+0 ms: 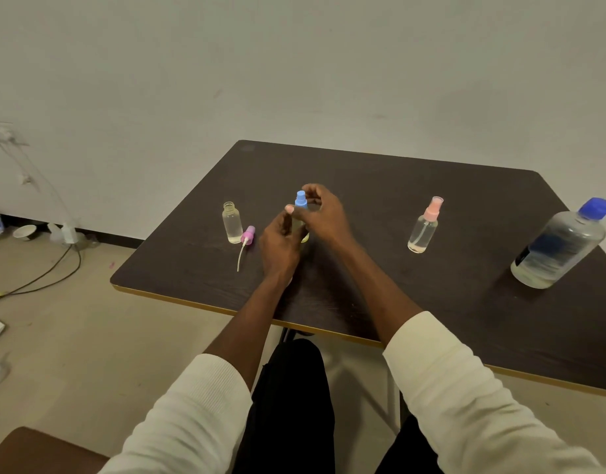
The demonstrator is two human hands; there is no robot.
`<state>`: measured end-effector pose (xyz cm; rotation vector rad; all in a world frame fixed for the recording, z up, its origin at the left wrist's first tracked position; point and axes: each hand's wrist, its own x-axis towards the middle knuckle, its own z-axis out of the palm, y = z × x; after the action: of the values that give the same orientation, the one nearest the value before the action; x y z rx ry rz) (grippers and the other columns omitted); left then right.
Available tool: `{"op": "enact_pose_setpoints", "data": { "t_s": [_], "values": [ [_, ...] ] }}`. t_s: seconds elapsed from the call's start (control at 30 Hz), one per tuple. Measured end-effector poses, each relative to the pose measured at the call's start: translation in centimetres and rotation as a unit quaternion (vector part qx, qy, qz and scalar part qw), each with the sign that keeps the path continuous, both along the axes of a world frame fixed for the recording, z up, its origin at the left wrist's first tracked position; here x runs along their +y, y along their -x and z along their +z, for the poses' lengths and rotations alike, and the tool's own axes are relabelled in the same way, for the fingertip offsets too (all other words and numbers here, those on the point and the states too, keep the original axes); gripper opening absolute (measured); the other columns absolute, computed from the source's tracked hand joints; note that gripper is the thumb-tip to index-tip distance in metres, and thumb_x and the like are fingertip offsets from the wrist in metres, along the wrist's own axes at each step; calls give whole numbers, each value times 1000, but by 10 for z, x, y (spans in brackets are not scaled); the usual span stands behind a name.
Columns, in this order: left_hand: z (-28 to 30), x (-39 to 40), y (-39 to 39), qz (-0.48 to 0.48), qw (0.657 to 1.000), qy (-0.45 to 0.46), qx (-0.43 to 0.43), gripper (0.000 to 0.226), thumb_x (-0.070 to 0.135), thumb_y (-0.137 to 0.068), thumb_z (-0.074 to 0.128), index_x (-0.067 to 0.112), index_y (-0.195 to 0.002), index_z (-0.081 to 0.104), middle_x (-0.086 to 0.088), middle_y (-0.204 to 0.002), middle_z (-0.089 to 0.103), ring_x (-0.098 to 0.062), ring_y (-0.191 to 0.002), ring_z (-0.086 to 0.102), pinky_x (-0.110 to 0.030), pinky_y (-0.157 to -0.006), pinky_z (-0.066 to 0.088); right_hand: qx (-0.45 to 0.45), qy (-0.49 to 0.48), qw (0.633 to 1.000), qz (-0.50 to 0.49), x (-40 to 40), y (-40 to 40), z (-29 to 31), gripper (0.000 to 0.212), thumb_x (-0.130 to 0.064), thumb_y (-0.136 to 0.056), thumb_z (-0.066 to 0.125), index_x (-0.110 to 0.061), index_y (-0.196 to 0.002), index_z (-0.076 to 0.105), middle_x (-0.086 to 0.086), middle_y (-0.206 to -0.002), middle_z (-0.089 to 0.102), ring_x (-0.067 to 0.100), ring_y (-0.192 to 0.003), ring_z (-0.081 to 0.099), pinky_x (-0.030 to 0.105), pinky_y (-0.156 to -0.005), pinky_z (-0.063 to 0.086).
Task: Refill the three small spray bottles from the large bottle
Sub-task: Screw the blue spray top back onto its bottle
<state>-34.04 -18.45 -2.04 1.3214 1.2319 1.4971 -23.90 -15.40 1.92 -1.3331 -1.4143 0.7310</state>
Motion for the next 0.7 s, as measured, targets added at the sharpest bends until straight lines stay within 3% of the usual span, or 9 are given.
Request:
{"op": "enact_pose_setpoints", "data": {
  "t_s": [0.07, 0.13, 0.27, 0.4, 0.6, 0.7],
  "values": [
    [2, -2, 0, -6, 1000, 3, -10, 23, 15, -90, 73, 32, -106, 71, 12, -95, 77, -6, -95, 73, -36, -90, 59, 40, 25, 999, 21, 0, -2, -1, 32, -18, -90, 68, -9, -121, 66, 3, -112, 70, 10, -95, 64, 27, -77, 53],
    [3, -2, -1, -11, 1000, 8, -21, 28, 12, -88, 75, 31, -109, 71, 12, -97, 77, -6, -96, 73, -33, -90, 58, 54, 22, 998, 25, -2, -4, -1, 27, -12, -93, 63, -6, -118, 69, 5, -105, 73, 12, -87, 67, 29, -71, 54],
    [1, 0, 0, -12, 1000, 5, -1, 28, 18, -89, 74, 28, -115, 72, 8, -101, 78, -13, -99, 73, -44, -92, 59, 96, 11, 995, 0, -5, -4, 2, 23, -5, -83, 74, -3, -106, 72, 7, -93, 75, 16, -80, 71, 31, -66, 58],
    [2, -1, 0, -6, 1000, 8, -4, 27, 14, -90, 73, 28, -112, 73, 6, -98, 78, -14, -97, 74, -44, -92, 59, 78, 7, 996, -31, -4, 0, -1, 21, -9, -79, 79, -5, -98, 73, 8, -88, 75, 22, -79, 73, 35, -62, 60],
    [0, 0, 1, -8, 1000, 16, 6, 34, 14, -92, 70, 20, -125, 70, 6, -108, 77, -11, -103, 73, -45, -95, 59, 24, -34, 997, -64, -10, 6, -1, 11, -16, -78, 79, -11, -86, 74, -1, -79, 73, 16, -73, 71, 41, -65, 60],
    [2, -1, 1, -24, 999, 35, 26, 56, 17, -88, 76, 17, -141, 58, -1, -131, 69, -14, -122, 64, -43, -106, 53, 36, -60, 992, -105, -16, 0, 1, 9, -14, -80, 77, -10, -86, 73, -2, -80, 72, 16, -73, 69, 38, -67, 59]
  ]
}}
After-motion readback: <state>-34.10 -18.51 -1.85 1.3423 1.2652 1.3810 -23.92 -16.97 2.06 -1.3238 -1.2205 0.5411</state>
